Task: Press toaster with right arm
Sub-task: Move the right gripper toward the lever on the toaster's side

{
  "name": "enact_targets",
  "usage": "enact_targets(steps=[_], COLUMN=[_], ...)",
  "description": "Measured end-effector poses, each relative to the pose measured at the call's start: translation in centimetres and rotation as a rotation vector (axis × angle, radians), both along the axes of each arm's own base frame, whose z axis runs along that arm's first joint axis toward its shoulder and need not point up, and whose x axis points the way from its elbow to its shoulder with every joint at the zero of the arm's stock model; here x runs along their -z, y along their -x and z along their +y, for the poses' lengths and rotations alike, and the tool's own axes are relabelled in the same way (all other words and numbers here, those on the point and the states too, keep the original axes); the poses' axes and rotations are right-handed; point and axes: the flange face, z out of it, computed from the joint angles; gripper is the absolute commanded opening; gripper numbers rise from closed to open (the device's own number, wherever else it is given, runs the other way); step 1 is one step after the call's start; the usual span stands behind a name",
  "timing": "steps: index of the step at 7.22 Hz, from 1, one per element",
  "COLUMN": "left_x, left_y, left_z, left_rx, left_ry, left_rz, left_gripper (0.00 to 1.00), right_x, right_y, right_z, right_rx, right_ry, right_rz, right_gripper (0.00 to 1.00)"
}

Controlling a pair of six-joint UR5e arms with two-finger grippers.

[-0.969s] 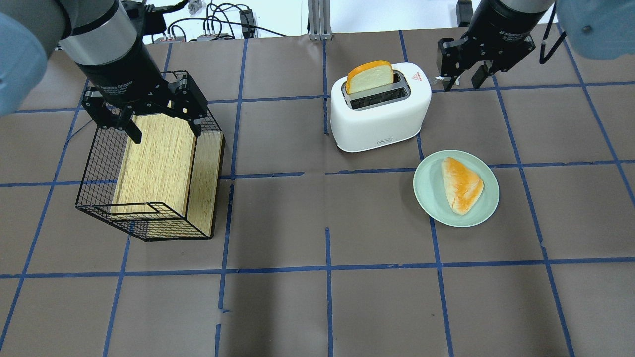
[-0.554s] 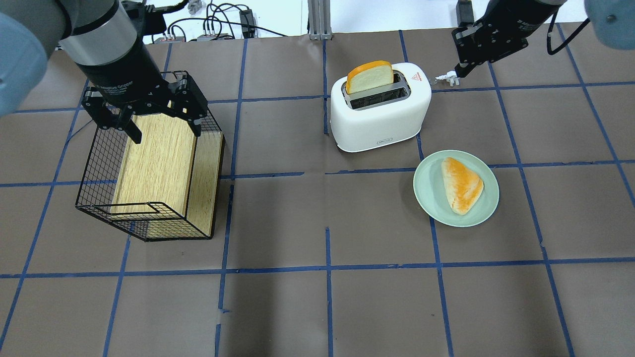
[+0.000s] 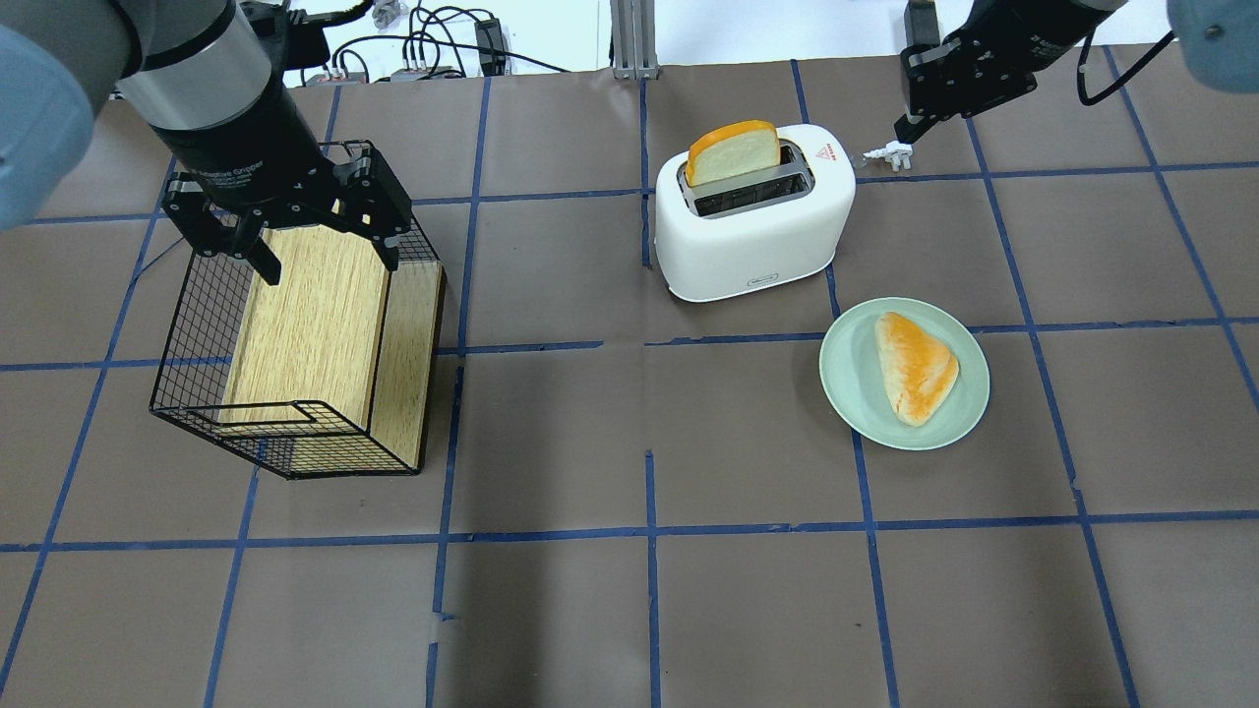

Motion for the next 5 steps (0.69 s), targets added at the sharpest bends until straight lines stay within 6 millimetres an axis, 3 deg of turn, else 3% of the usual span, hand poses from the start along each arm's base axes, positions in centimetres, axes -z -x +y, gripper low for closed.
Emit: enact_targets(steps=[3, 5], left_x=[0.0, 0.0], left_y=[0.0, 0.0], left_z=[0.0, 0.0], left_rx=[0.000, 0.000], left_ry=[0.001, 0.000], left_rz=[0.000, 0.000], left_gripper=[1.00, 1.00], right_x=[4.7, 7.4], right_y=[3.6, 5.7], right_z=[-4.1, -5.7], right_rx=[0.011, 0.019], right_ry=[0.023, 0.008], right_rz=[-0.081, -0.112], right_gripper=[0.02, 0.02])
